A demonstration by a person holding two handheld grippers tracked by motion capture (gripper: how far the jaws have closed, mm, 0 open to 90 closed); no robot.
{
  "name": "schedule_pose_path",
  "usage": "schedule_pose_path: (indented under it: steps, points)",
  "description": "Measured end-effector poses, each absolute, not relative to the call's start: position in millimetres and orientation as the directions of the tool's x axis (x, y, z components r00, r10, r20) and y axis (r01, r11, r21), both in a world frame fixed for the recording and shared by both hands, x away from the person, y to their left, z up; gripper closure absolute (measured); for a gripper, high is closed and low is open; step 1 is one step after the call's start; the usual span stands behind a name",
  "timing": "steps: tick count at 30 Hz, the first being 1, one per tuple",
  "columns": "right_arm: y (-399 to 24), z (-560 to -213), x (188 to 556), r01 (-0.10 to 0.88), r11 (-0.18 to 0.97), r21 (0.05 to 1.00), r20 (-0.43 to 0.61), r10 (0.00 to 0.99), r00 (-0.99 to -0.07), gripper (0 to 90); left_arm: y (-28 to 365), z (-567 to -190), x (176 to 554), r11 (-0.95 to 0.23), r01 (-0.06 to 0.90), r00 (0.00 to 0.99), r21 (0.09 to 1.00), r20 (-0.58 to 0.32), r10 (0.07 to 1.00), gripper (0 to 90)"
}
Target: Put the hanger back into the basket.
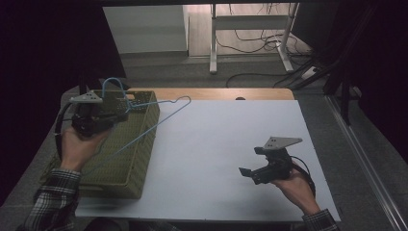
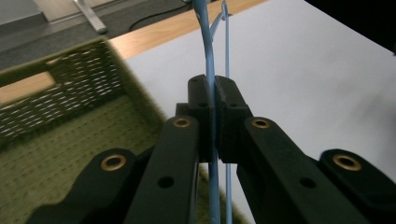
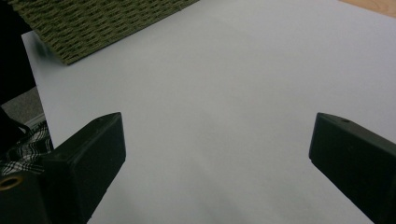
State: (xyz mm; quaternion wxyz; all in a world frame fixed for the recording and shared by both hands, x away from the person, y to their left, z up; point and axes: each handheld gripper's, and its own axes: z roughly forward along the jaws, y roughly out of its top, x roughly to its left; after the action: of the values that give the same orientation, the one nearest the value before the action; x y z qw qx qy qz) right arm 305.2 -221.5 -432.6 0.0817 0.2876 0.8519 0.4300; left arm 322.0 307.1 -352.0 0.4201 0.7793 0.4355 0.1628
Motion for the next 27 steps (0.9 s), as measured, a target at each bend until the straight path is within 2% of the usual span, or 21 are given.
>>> schedule_pose_path:
  steps: [16,27]
  points:
    - [-231.0,-440.1,299.4,0.431,0.460,0.776,0.108,0.576,-0.810,2.6,367.6,-366.9,319.4,-0.188,0.550,0.436,0.814,-0.088,0.896,87.3]
    - [-231.6,-444.2,298.0,0.438,0.469,0.767,0.116,0.570,-0.813,2.0,387.6,-385.9,321.7,-0.150,0.560,0.374,0.815,-0.087,0.923,87.3]
